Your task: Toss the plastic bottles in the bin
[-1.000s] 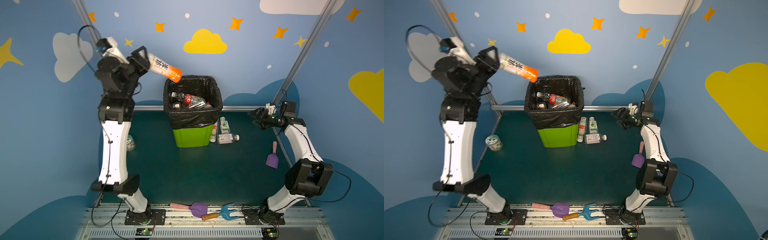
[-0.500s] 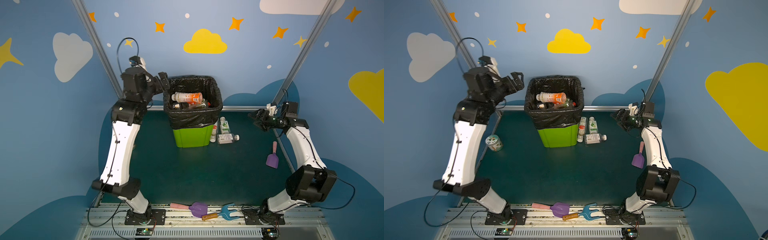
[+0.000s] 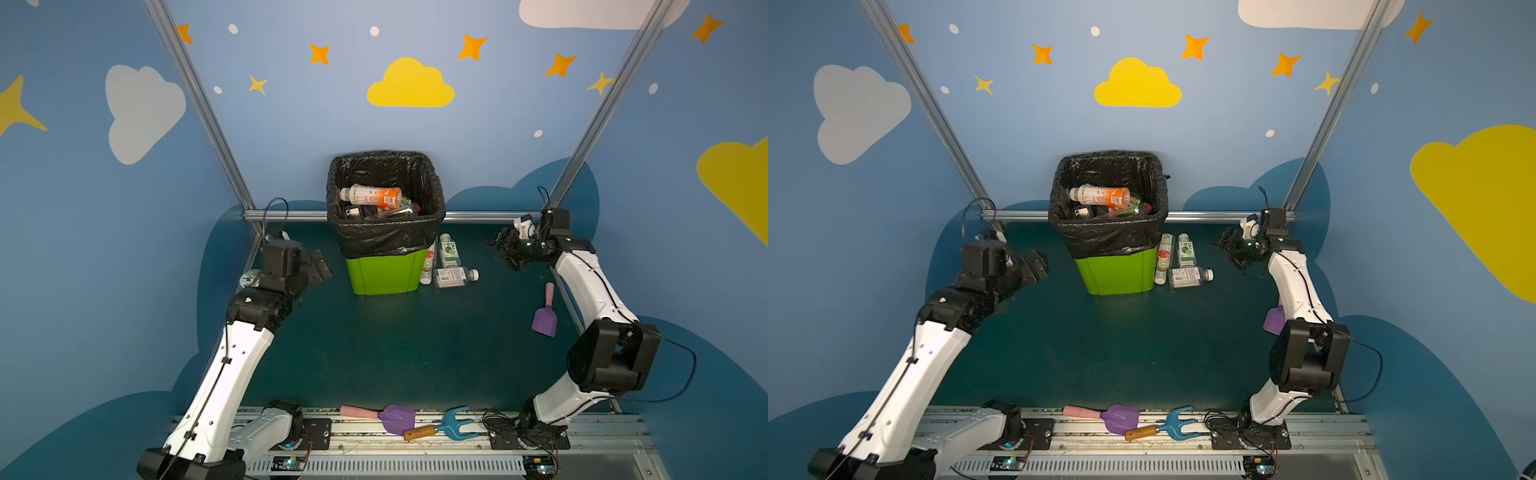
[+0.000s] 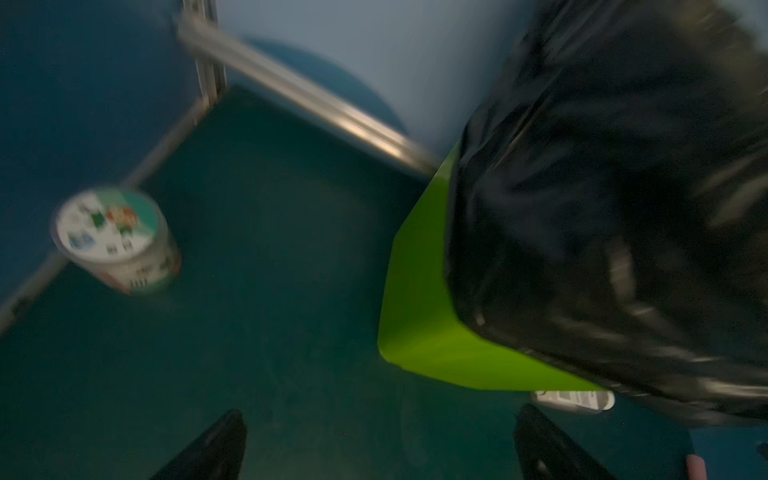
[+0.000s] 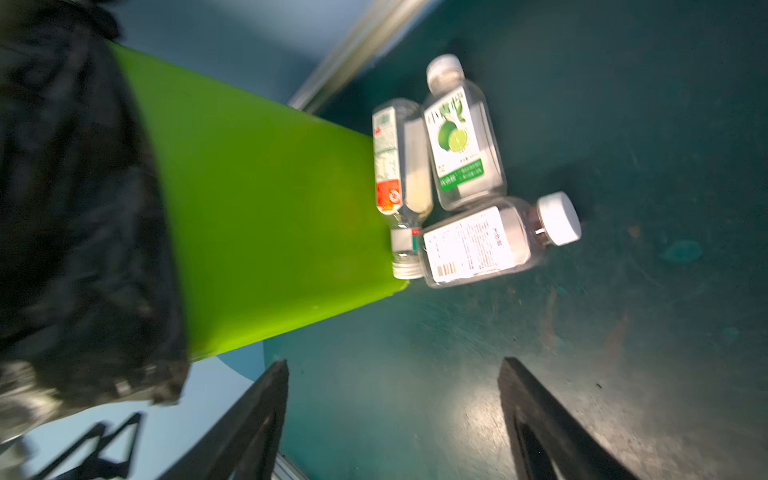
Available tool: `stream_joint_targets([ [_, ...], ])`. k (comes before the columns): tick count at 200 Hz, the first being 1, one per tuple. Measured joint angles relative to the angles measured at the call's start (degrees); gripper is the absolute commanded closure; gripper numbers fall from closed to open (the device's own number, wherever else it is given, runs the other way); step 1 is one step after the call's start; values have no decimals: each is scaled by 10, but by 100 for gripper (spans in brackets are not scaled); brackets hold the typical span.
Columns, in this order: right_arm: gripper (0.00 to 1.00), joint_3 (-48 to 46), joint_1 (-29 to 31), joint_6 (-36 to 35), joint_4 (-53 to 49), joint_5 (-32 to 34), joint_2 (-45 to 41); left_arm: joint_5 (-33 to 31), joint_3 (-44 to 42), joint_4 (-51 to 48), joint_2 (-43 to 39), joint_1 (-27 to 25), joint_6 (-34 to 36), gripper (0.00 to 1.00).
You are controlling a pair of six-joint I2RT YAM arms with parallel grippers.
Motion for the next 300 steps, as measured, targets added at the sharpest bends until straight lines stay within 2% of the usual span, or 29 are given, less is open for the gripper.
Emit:
stream_joint_targets([
  [14, 32, -3, 11, -3, -4, 8, 17, 14, -77, 19, -7, -16, -41, 0],
  [29, 37, -4, 26, -6, -3, 12, 37, 22, -120, 41, -5, -37, -68, 0],
  [52, 36, 13, 52, -16, -7, 24, 78, 36, -131, 79, 23, -61, -91, 0],
  [86, 33, 99, 101, -26, -12, 40, 166, 53, -128, 128, 98, -82, -104, 0],
  [126, 26, 250, 140, -31, -40, 70, 273, 85, -107, 139, 173, -87, -113, 0],
  [159, 23, 382, 161, -44, -78, 112, 366, 96, -88, 143, 177, -87, -125, 0],
  [186, 23, 447, 174, -54, -102, 155, 425, 95, -94, 144, 149, -86, -146, 0],
  [216, 21, 504, 193, -61, -119, 193, 476, 65, -129, 148, 53, -76, -186, 0],
  [248, 21, 557, 214, -65, -130, 231, 516, 54, -154, 146, -33, -20, -217, 0],
  [300, 26, 575, 225, -73, -142, 292, 534, 63, -166, 134, -82, 45, -242, 0],
])
